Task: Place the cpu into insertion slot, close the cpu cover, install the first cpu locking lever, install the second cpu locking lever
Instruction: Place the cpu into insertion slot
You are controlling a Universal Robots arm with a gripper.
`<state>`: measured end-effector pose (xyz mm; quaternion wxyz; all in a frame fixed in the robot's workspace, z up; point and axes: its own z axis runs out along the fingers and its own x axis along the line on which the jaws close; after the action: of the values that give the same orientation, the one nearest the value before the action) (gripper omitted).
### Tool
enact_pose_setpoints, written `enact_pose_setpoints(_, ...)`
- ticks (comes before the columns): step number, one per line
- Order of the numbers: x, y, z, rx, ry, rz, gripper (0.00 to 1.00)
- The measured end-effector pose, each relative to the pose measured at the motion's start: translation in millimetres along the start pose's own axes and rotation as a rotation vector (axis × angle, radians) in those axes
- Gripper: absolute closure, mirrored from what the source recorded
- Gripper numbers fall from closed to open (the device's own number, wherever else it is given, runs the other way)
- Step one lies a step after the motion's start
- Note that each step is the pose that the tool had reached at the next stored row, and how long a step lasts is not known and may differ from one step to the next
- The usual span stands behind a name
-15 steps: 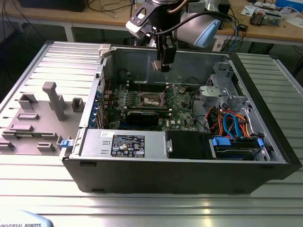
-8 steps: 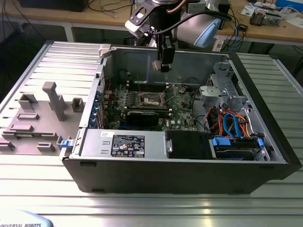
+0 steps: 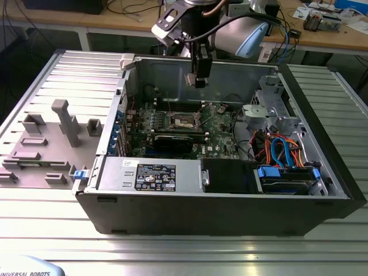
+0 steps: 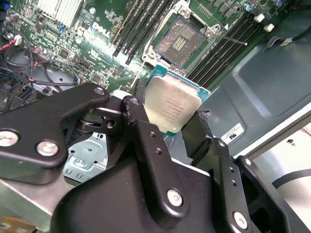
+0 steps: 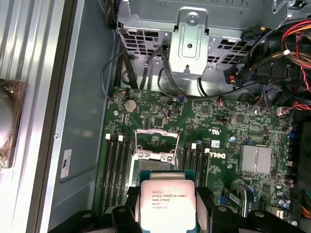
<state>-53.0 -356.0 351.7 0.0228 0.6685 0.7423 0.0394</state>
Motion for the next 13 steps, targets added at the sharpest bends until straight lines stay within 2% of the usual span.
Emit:
enact_pose_setpoints(2,0.0,0.0,0.2,-0.0004,-0.0026,0.027,0.46)
enact_pose_setpoints(4,-0.1,-0.1,0.7,-0.0012,-0.0067,0.072,0.46)
enact_pose_setpoints(13,0.0,-0.5,0.9,-0.0014,-0.0073,0.079,0.46)
